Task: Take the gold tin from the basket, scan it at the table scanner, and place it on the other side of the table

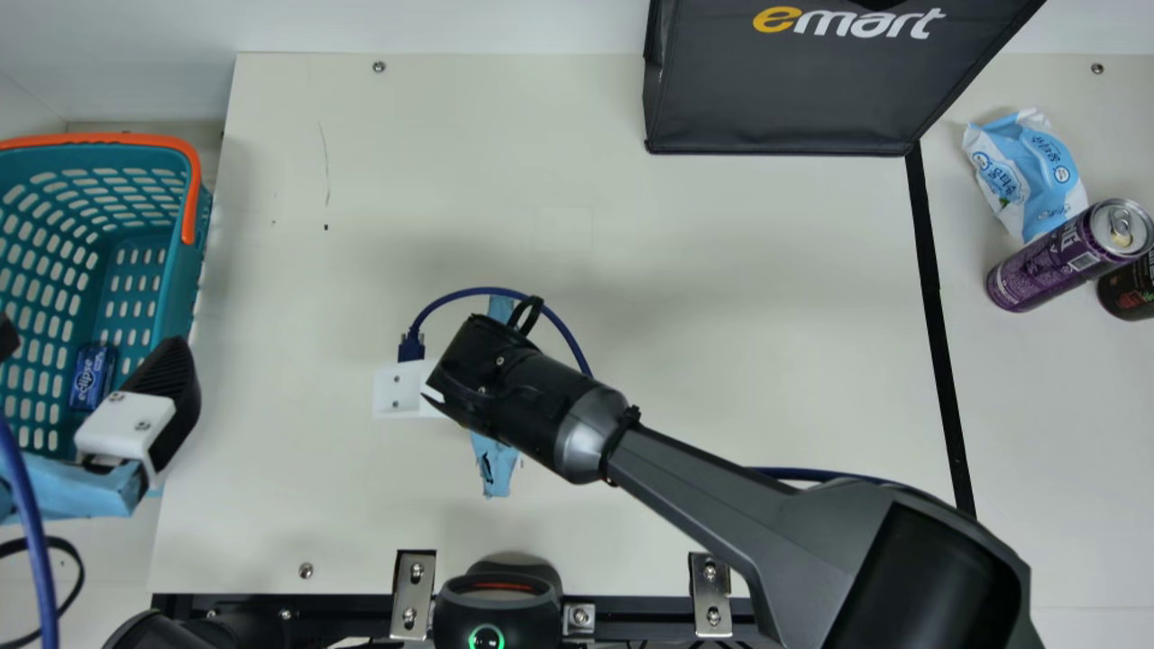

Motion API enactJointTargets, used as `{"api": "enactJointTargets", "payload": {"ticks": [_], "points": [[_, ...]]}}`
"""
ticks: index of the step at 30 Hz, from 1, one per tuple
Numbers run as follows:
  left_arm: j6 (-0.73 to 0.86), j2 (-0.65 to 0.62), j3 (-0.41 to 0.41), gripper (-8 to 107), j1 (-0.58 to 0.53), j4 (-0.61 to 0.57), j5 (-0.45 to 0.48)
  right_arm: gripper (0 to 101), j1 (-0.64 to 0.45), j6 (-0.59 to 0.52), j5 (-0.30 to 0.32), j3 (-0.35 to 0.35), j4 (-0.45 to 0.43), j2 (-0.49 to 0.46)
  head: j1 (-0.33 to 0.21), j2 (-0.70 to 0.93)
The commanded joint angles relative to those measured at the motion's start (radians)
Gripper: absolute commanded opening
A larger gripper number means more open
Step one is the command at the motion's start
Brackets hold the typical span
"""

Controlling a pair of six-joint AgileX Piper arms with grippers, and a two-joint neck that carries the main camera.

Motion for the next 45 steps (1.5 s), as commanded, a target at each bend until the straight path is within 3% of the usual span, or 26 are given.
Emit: {"api": "enactJointTargets", "payload": {"ticks": [1, 15, 33, 45], "points": [[0.000, 0.000, 0.000, 90, 0.000, 0.000, 0.000, 0, 0.002, 0.016, 0.015, -0.011, -0.008, -0.003, -0.029, -0.001], [0.000, 0.000, 0.000, 90, 0.000, 0.000, 0.000, 0, 0.019, 0.112, 0.120, -0.132, -0.031, -0.003, -0.029, -0.001], [0.000, 0.000, 0.000, 90, 0.000, 0.000, 0.000, 0, 0.016, 0.232, 0.215, -0.244, 0.005, 0.015, -0.029, -0.001], [0.000, 0.000, 0.000, 90, 0.000, 0.000, 0.000, 0, 0.005, 0.418, 0.220, -0.220, 0.000, 0.014, -0.029, -0.001]]}}
